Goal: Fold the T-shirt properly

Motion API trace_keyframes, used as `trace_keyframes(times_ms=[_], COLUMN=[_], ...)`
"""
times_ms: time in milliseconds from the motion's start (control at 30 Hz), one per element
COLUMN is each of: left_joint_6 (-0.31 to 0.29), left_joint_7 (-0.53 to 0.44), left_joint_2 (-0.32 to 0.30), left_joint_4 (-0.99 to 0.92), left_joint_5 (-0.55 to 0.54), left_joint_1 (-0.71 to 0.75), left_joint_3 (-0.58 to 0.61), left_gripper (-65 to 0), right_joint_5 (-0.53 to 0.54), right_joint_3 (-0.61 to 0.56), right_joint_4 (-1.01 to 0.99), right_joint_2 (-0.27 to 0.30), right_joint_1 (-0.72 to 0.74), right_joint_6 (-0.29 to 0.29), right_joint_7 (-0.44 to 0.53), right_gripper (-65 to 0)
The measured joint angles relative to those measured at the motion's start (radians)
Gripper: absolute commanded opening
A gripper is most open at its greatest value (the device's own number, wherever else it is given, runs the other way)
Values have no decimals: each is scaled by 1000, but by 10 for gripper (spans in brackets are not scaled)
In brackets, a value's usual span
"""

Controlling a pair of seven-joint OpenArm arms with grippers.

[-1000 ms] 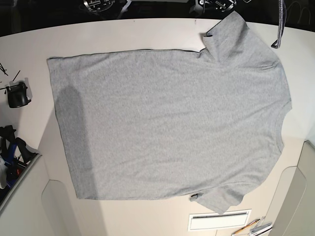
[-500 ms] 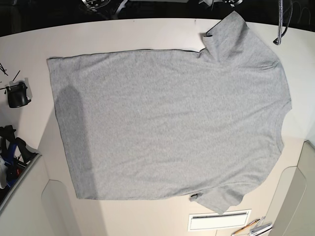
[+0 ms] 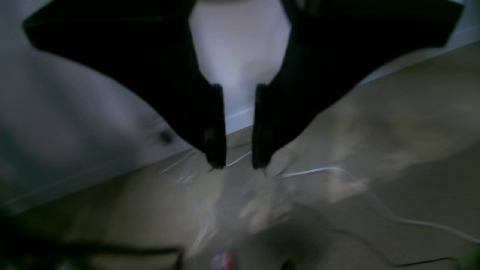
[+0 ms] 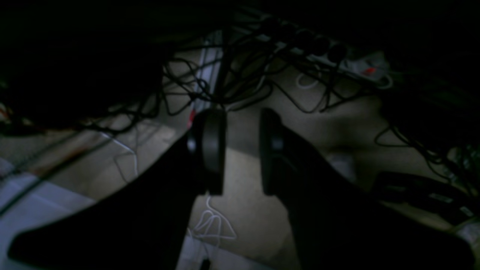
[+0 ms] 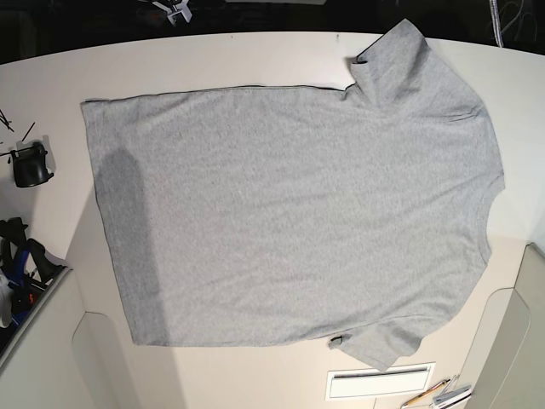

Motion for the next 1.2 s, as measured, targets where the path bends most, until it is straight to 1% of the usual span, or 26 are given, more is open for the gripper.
trace_keyframes(times_ms=[67,200,267,367,433,467,567,633,767,833,1067,1133,1200], left_joint_6=[-39,-59,-59,-59,-59,-56,-5,13,17,16,17,17,12], left_joint_7=[24,55,68,66,68,72,75,77,77,77,83,83,84], left_joint_2=[2,-3,-4,-3,-5,-9,-33,-56,-89,-95,-102,-102,-102], left_joint_4=[39,112,163,266,350,395,532,620,785,851,1020,1054,1088], left_joint_5=[2,2,6,0,0,0,-2,-26,-74,-90,-94,-94,-101], left_joint_1=[25,95,136,200,249,275,354,402,487,533,672,700,731], left_joint_3=[-81,-189,-207,-211,-211,-211,-211,-211,-237,-279,-496,-547,-590], left_gripper=[-521,-521,-521,-521,-521,-521,-521,-521,-521,-521,-521,-521,-521], right_joint_5=[7,6,6,7,42,67,128,140,140,141,146,145,172], right_joint_3=[0,0,0,0,-1,-2,-2,-2,1,1,2,10,24], right_joint_4=[27,92,130,197,249,276,357,413,531,592,776,821,869], right_joint_2=[20,47,53,67,82,93,129,156,201,223,301,320,342], right_joint_1=[-20,-68,-97,-147,-184,-203,-263,-305,-385,-423,-537,-564,-589], right_joint_6=[1,16,24,51,69,74,72,72,69,70,72,72,72], right_joint_7=[0,0,0,-1,0,-13,-50,-62,-64,-63,-63,-75,-102], right_gripper=[-503,-503,-503,-503,-503,-503,-503,-503,-503,-503,-503,-503,-503])
